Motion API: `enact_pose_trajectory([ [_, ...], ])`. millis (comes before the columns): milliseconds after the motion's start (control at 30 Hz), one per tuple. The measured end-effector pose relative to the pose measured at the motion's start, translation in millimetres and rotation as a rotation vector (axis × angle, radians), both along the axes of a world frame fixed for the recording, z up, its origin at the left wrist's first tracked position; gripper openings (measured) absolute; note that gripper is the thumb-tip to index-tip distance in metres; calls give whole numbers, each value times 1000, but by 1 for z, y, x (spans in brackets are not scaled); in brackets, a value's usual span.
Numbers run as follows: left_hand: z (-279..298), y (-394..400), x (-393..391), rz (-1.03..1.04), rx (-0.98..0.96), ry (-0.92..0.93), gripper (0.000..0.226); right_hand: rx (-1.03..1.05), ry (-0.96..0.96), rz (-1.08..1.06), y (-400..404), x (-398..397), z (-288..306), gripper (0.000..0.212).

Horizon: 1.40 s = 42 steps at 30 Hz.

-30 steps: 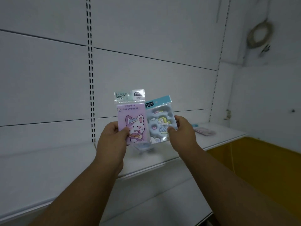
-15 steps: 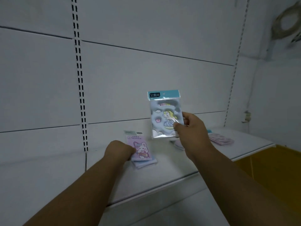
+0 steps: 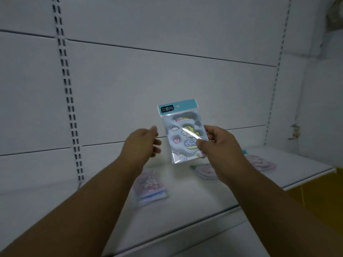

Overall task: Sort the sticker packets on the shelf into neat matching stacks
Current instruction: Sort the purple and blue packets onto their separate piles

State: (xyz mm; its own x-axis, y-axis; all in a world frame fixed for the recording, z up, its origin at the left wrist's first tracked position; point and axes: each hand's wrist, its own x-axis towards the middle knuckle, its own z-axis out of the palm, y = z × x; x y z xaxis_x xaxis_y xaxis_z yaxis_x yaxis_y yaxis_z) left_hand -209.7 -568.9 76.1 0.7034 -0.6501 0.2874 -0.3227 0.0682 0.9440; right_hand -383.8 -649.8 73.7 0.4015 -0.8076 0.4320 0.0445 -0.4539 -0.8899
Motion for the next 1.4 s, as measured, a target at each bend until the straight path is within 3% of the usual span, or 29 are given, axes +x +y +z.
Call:
enact_pose_trajectory([
  [33,8,-15,-8,-82,-47,132,32,-3,30,6,-11,-9,1,23],
  [100,13,-49,-24,-199,-63,223,24,-3,89,3,-38,-29,2,21],
  [333,7,-179,-92,-252,1,212,15,-121,368,-137,-152,-107,6,12],
  [400,4,-215,-108,-247,60,195,14,-152,480,-162,-191,-121,6,8],
  [600,-23,-302,-139,-162,319,168,12,-238,865,-250,-286,-135,-15,23],
  [800,-49,-340,-143,-43,499,-53,15,-321,1044,-222,-321,-135,-38,17],
  [900,-54,-346,-141,51,633,-243,21,-348,1068,-215,-325,-135,-47,31],
  [967,-59,-346,-140,132,736,-430,28,-406,1043,-212,-325,-133,-49,19],
  [1167,-58,-319,-129,265,722,-701,42,-650,725,-143,-283,-101,-19,45],
  [1400,-51,-145,-78,501,637,-819,35,-851,522,63,-150,-23,21,47],
])
